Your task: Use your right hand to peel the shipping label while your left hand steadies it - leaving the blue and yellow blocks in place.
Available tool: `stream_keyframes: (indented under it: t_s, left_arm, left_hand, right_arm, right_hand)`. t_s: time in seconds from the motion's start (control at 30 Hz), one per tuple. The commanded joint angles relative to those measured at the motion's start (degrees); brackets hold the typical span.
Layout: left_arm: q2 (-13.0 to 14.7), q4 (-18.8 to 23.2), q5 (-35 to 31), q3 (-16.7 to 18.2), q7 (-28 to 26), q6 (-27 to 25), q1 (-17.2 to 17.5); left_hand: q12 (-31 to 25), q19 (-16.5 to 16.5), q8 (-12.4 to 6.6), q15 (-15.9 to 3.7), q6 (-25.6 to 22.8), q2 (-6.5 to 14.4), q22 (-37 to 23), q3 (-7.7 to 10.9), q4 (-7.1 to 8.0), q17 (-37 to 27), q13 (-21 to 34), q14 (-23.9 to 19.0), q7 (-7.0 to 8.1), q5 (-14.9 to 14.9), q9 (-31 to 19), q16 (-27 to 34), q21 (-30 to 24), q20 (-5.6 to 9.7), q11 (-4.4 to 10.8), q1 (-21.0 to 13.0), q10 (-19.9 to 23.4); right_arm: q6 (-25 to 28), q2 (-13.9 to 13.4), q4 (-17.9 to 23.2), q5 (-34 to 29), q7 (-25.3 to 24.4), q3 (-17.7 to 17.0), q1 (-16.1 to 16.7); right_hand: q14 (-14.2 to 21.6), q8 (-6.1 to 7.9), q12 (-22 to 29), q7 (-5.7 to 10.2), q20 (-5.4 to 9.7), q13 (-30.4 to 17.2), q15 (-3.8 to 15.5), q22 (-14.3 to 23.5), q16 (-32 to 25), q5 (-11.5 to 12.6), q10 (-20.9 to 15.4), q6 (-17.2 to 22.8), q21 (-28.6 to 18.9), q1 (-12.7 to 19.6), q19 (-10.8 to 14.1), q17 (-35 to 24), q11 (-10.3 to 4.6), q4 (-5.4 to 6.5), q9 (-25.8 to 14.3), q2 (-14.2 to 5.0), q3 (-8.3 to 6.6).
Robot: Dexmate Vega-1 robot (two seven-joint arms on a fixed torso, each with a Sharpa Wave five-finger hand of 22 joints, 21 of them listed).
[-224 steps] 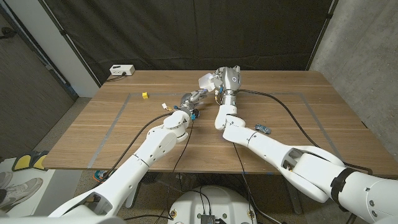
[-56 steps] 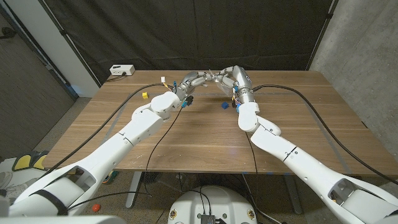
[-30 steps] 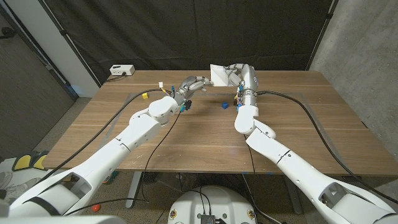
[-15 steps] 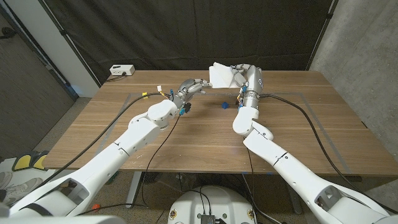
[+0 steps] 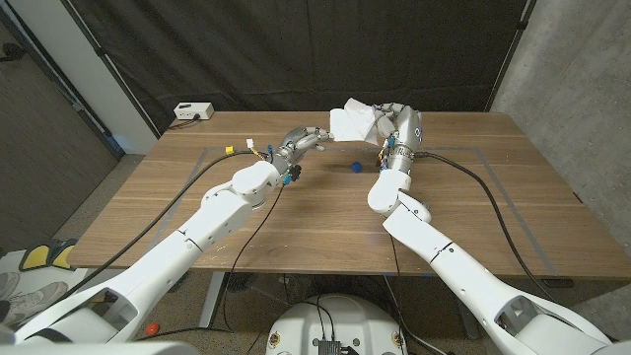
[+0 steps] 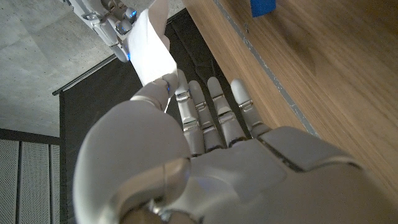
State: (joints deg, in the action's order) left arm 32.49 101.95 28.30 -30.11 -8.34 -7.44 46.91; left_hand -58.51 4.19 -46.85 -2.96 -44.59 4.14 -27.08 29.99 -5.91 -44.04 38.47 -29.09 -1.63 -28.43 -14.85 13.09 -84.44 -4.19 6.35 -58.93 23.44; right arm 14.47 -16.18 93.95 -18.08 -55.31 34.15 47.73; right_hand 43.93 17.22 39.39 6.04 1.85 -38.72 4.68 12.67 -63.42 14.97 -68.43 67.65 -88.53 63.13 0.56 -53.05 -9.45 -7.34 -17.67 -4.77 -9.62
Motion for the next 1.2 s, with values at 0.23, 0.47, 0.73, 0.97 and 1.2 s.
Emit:
stream_keyframes:
  t_s: [0.23, 0.47, 0.73, 0.97, 1.2]
  left_arm:
    - [0.4, -0.6, 0.8, 0.3, 1.0, 1.1, -0.1]
    - [0.4, -0.9, 1.4, 0.5, 1.3, 0.9, -0.3]
    - [0.3, -1.6, 2.0, 0.8, 1.6, 1.2, -0.4]
    - [-0.5, -2.3, 3.9, 1.5, 2.0, 2.1, 0.1]
    - [0.3, -2.2, 1.4, 1.2, 1.1, 4.7, 1.0]
  left_hand:
    - [-0.5, -0.3, -4.19, -7.52, -0.4, 0.2, 0.4, 3.29, 2.45, 0.0, 0.3, -0.6, 0.59, -0.4, -20.9, -0.3, -0.6, 0.19, 0.76, 0.2, 1.2]
    - [-0.5, -0.3, -4.29, -7.41, -0.2, 0.2, 0.7, 3.4, 2.5, 0.0, 0.4, -0.6, 0.62, -0.5, -20.8, -0.3, -0.8, 0.25, 0.74, 0.3, 1.1]
    - [-0.4, -0.2, -4.42, -7.41, -0.5, 0.2, 1.0, 3.56, 2.49, 0.1, 0.2, -0.8, 0.39, -0.6, -20.4, -0.3, -1.2, 0.23, 0.82, 0.4, 1.3]
    - [-0.1, -0.3, -4.16, -7.32, -1.0, 0.6, 1.5, 3.42, 2.83, 0.0, -0.5, -1.2, 0.58, -0.1, -19.2, -0.2, -1.6, -0.46, 1.07, 0.8, 1.6]
    - [12.2, 12.2, 17.06, 0.68, 24.7, -10.1, 3.9, -4.51, 6.41, 8.6, -12.1, 12.2, 3.85, 17.9, -4.9, -2.5, -0.7, -7.34, -1.43, 14.2, -12.7]
  right_arm:
    - [1.9, 0.4, 0.4, 2.0, -0.1, 0.3, -0.4]
    - [0.8, 0.3, 0.3, 3.5, 0.9, 0.2, -0.5]
    - [-1.2, -0.5, 0.9, 6.9, 4.4, -0.5, -0.3]
    - [-1.5, -0.8, 1.0, 6.7, 4.7, -0.1, -0.5]
    - [-2.5, -2.5, 2.3, 8.9, 8.9, -0.3, -0.2]
  right_hand:
    - [-0.2, -0.3, -0.1, -0.04, 2.48, -0.2, 7.97, 0.2, -0.3, -0.2, -0.5, 0.6, -0.3, 0.5, -0.2, 0.0, -0.04, 0.08, -0.3, -0.53, 0.68]
    - [0.1, -0.57, -0.4, -0.11, 1.86, 0.2, 7.96, 0.2, -0.3, -0.2, -0.7, 0.9, -0.4, 0.6, 0.2, 0.1, -0.04, 0.18, 0.0, -0.82, 1.13]
    - [1.6, -1.69, -1.9, -0.5, -1.15, 3.0, 7.95, 0.2, 1.0, -0.3, -1.1, 0.6, -0.8, 1.4, 1.9, 2.9, 0.7, -0.11, 1.4, -1.23, 1.43]
    - [1.9, -1.63, -1.9, -0.53, -1.14, 2.9, 7.98, 0.3, 1.1, -0.5, -1.1, 0.9, -0.8, 1.4, 2.1, 3.5, 0.97, -0.14, 1.5, -1.34, 1.57]
    - [-4.2, -6.87, -16.7, -1.59, -5.09, 13.2, 6.42, -0.9, 17.0, -3.5, 15.2, -18.7, 1.0, -13.2, -2.5, 20.0, 3.97, 6.04, 5.3, -0.02, 6.25]
